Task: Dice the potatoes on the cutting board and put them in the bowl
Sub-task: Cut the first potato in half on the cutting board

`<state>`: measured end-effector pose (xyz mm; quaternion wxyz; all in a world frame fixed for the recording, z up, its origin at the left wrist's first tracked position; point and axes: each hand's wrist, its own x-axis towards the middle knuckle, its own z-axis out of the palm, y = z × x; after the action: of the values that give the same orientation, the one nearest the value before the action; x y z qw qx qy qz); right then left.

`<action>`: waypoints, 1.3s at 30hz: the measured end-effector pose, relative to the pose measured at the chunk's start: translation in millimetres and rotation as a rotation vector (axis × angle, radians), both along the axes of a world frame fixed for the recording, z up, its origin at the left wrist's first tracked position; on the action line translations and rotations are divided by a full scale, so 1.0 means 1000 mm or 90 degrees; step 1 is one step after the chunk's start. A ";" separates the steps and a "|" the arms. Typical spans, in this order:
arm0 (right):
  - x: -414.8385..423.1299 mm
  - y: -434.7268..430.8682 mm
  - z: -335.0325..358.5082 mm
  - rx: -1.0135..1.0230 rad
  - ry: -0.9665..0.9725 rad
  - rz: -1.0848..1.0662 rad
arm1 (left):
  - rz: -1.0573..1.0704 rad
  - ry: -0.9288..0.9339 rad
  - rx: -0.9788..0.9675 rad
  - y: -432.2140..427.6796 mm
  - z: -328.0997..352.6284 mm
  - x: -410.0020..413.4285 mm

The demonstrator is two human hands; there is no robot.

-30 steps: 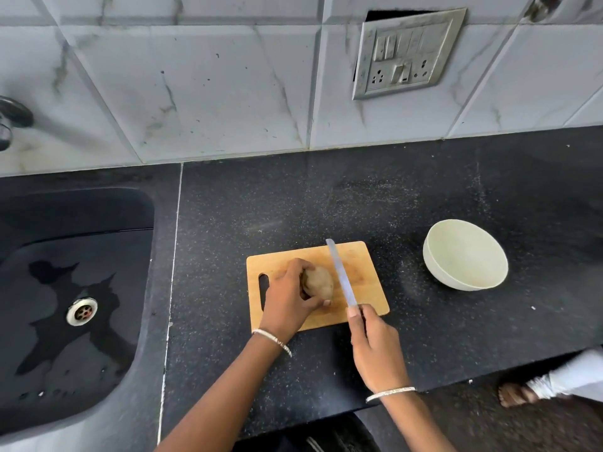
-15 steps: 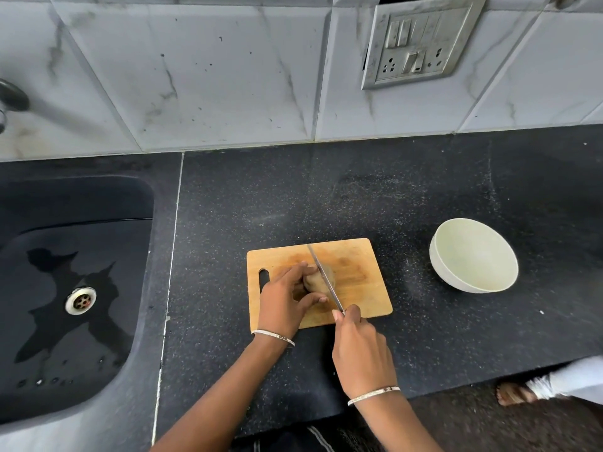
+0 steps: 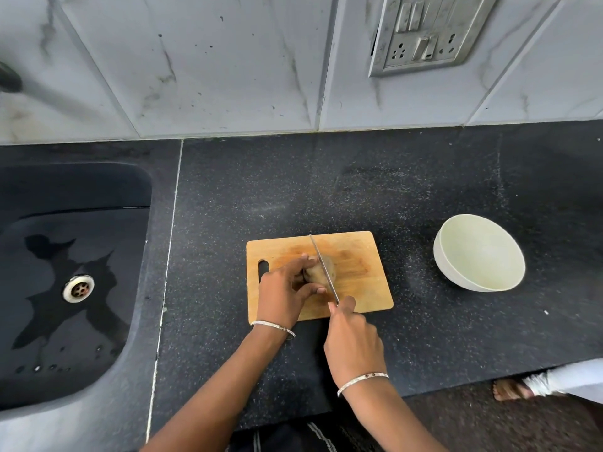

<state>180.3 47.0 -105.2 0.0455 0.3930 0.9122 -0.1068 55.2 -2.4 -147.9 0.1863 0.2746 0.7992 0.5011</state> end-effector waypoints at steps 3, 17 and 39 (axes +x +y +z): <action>-0.004 0.006 0.001 -0.026 0.020 -0.002 | 0.002 -0.013 0.005 0.002 -0.002 -0.002; -0.016 0.011 -0.006 -0.039 0.038 -0.005 | 0.022 -0.015 0.023 0.005 0.000 -0.006; -0.011 0.006 -0.013 -0.033 -0.006 -0.006 | 0.033 -0.051 0.038 0.005 0.002 -0.009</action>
<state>169.1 53.3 -118.3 0.0596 0.3968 0.9068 -0.1290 46.0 3.1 -146.4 0.1967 0.2392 0.7828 0.5398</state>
